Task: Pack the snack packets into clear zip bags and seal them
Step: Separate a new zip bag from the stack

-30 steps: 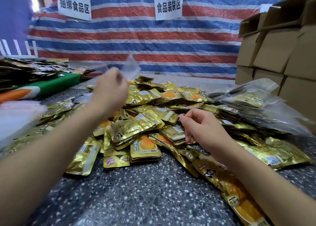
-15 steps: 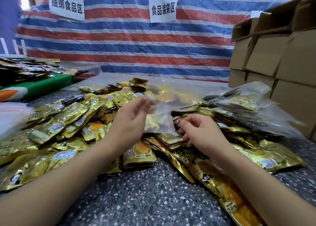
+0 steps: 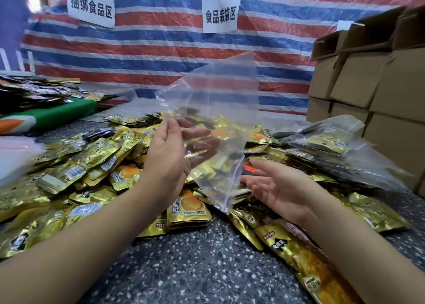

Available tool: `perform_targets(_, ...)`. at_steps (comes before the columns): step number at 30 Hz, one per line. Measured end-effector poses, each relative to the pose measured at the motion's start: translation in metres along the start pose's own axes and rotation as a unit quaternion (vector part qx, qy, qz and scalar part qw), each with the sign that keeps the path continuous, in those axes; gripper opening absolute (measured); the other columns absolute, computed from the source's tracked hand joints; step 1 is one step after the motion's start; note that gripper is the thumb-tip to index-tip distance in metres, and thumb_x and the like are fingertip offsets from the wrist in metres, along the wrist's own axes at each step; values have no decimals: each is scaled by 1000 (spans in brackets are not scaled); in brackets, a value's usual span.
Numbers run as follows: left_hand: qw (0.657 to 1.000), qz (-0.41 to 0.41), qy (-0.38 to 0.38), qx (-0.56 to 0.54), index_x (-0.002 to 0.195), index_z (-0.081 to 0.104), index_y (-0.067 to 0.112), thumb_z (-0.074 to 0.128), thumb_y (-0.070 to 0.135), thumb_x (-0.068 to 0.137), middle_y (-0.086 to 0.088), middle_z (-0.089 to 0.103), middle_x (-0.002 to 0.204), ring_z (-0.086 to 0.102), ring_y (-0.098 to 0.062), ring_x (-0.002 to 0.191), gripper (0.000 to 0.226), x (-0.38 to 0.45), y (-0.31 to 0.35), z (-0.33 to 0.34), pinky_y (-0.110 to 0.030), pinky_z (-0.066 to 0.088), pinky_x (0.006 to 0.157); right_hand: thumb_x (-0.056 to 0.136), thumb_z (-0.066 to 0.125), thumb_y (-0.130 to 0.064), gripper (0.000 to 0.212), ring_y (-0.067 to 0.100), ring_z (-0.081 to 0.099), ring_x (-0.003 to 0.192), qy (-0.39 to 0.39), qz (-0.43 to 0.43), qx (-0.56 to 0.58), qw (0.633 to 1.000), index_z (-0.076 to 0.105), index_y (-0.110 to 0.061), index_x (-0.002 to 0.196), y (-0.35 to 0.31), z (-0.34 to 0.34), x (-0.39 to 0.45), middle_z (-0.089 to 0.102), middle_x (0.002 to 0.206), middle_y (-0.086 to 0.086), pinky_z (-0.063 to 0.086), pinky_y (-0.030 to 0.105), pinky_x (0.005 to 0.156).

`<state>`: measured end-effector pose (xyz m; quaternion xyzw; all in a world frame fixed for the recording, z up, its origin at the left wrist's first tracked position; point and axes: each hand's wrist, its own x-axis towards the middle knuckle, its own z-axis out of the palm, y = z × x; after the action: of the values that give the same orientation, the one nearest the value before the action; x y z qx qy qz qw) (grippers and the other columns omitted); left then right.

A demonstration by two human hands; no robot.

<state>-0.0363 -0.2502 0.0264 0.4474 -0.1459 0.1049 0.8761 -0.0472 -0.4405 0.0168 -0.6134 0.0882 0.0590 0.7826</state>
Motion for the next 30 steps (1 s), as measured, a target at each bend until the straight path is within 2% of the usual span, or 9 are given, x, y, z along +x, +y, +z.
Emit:
perform_targets(4,993,-40,41,-103,99,48,10,26,32,107,-20,68,100,73,-29,73,32,8,10,-4,-37,59,61,79,70,-27,50,5,50,40,-86,95,17,992,55,10,110,-3,-1,-2,64,80,13,42,13,34)
perform_targets(7,987,-58,61,-134,100,50,10,27,34,107,-17,73,90,74,-25,71,34,14,17,-8,-32,58,55,77,67,-27,27,2,37,38,-147,108,38,983,56,-4,85,0,4,-3,49,71,3,31,11,29)
perform_targets(11,991,-59,92,-72,112,51,7,29,30,109,-13,74,87,73,-20,71,32,18,17,-14,-28,56,55,92,58,-21,21,3,35,39,-112,10,-15,994,54,-10,75,3,6,-6,48,58,-4,27,13,33)
perform_targets(14,976,-58,186,92,121,50,6,40,18,105,-5,62,89,59,-12,69,22,26,12,-28,-26,54,63,98,56,-20,21,6,41,47,-36,-98,-52,993,59,-9,80,0,5,-7,54,62,-2,31,17,42)
perform_targets(17,937,-15,230,262,148,30,15,50,25,102,5,47,110,47,-4,81,52,31,8,-36,-29,42,81,100,55,-18,23,6,48,52,33,-242,-92,965,67,-11,82,-1,3,-7,58,64,-3,37,17,45)
perform_targets(20,869,203,125,433,128,47,20,52,30,100,6,55,111,54,-2,96,30,18,8,-28,-21,48,76,101,56,-20,22,6,55,52,104,-448,-234,857,68,-18,82,0,1,-10,64,63,-10,43,21,45)
perform_targets(23,782,336,-78,519,92,54,23,52,30,98,15,55,82,55,-1,78,10,0,0,-15,-13,46,68,97,57,-25,15,16,62,63,102,-548,-338,759,70,-17,94,4,3,-10,68,76,-3,51,39,57)
perform_targets(26,749,331,-205,536,83,58,11,55,30,97,4,56,73,53,-10,69,23,-13,-12,-4,-27,45,62,94,61,-27,12,16,62,64,54,-525,-334,781,69,-22,87,9,8,-10,67,72,-4,52,41,60)
perform_targets(30,753,307,-234,533,83,63,6,62,27,92,-2,58,72,53,-17,67,22,-10,-17,-7,-37,44,61,95,63,-16,26,4,56,57,-32,-462,-306,832,68,-34,76,16,14,-10,64,63,-8,44,20,53)
